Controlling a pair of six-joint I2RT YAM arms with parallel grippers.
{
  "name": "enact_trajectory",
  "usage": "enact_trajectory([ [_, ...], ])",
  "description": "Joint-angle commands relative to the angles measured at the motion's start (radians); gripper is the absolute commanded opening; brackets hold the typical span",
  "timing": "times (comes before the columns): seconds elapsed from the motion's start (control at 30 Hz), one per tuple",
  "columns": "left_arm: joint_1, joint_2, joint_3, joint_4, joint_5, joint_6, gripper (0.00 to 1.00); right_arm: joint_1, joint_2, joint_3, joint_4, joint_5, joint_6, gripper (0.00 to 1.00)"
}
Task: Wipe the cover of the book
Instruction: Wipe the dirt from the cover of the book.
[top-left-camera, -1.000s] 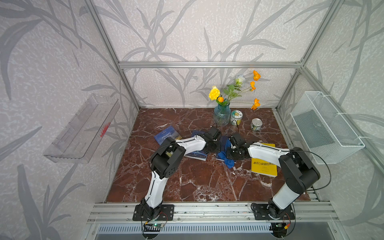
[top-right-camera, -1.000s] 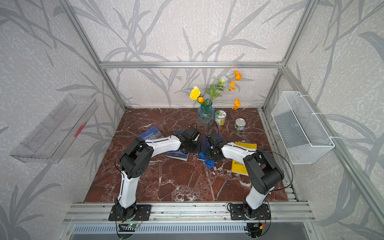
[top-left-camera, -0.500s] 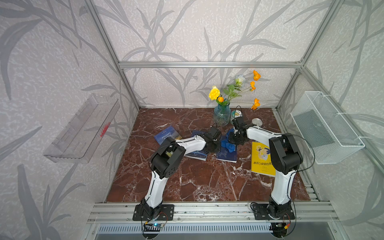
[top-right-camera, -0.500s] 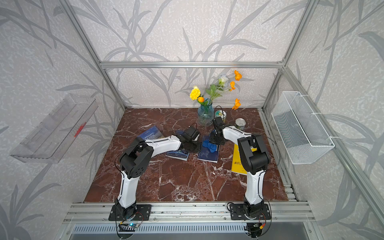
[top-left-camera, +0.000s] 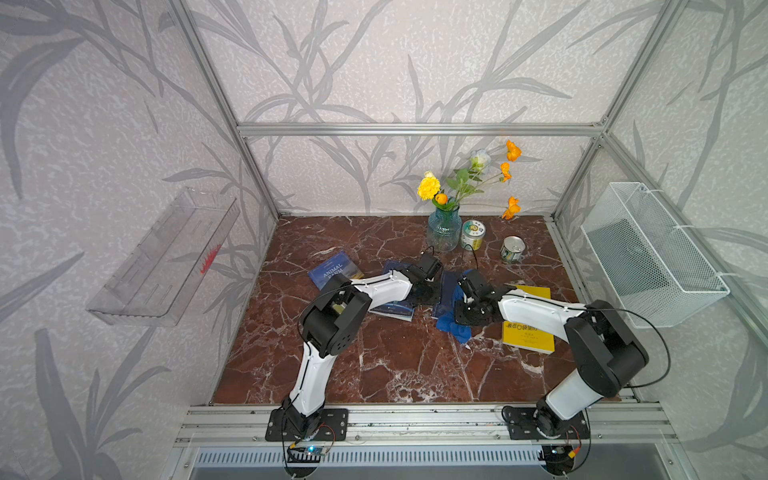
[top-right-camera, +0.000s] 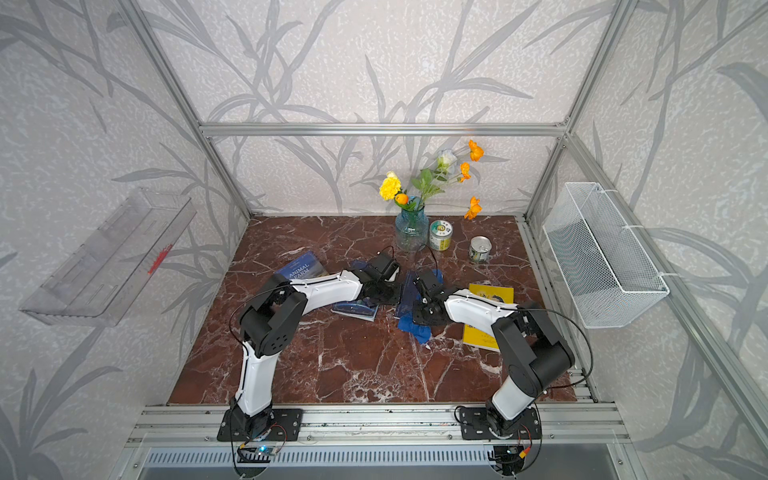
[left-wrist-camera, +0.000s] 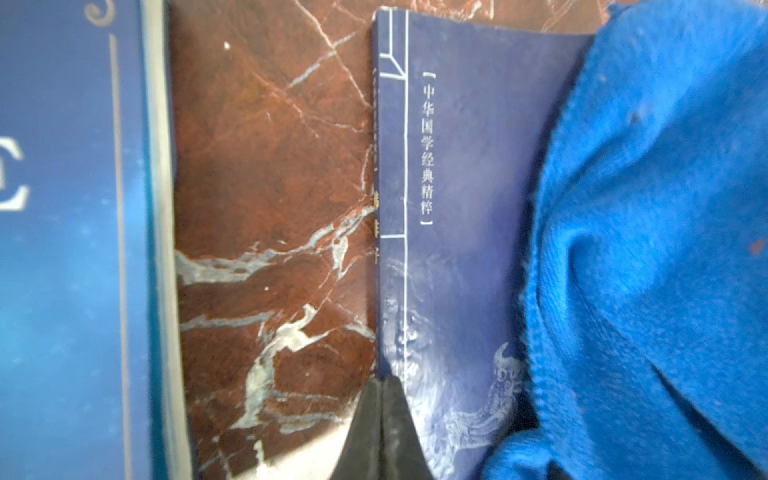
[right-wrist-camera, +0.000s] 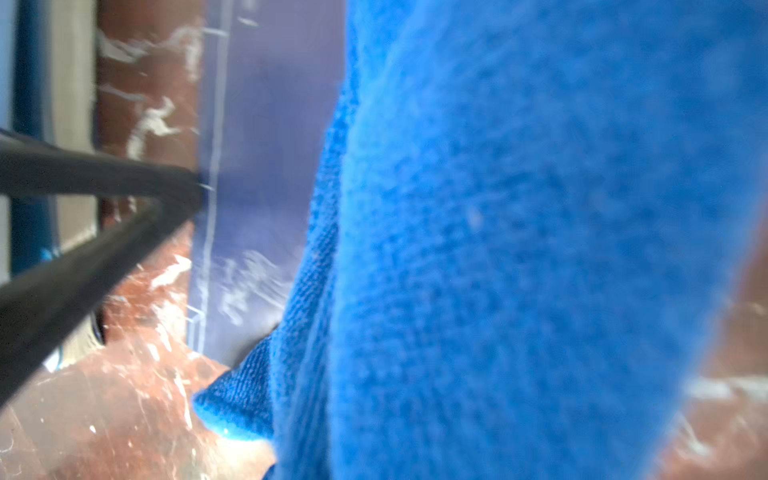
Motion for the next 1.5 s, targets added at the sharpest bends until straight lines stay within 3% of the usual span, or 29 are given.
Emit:
enact_trajectory([
  [0.0, -0.006, 0.047, -0.039, -0.099, -0.012, 0.001, 0.05, -0.061, 0.040, 0.021, -0.104, 0.001, -0.005, 0.10],
  [0.2, -0.006, 0.051, -0.036, -0.101, -0.017, 0.004, 0.05, -0.156, 0.211, 0.205, -0.150, -0.026, -0.073, 0.10],
  [0.4, -0.006, 0.048, -0.037, -0.100, -0.017, 0.003, 0.05, -0.179, 0.388, 0.378, -0.211, -0.066, -0.085, 0.10],
  [0.7, -0.008, 0.048, -0.036, -0.100, -0.010, 0.002, 0.05, -0.144, 0.350, 0.281, -0.148, -0.072, -0.061, 0.10],
  [1.03, -0.007, 0.045, -0.037, -0.101, -0.009, 0.001, 0.05, -0.014, 0.142, 0.034, -0.030, -0.049, 0.027, 0.10],
  [1.2, -0.007, 0.043, -0.040, -0.099, -0.007, 0.000, 0.05, -0.015, 0.147, 0.077, -0.046, -0.024, 0.023, 0.10],
  [1.47, -0.007, 0.042, -0.040, -0.099, -0.010, 0.002, 0.05, 0.016, 0.191, 0.093, 0.020, -0.121, 0.064, 0.10],
])
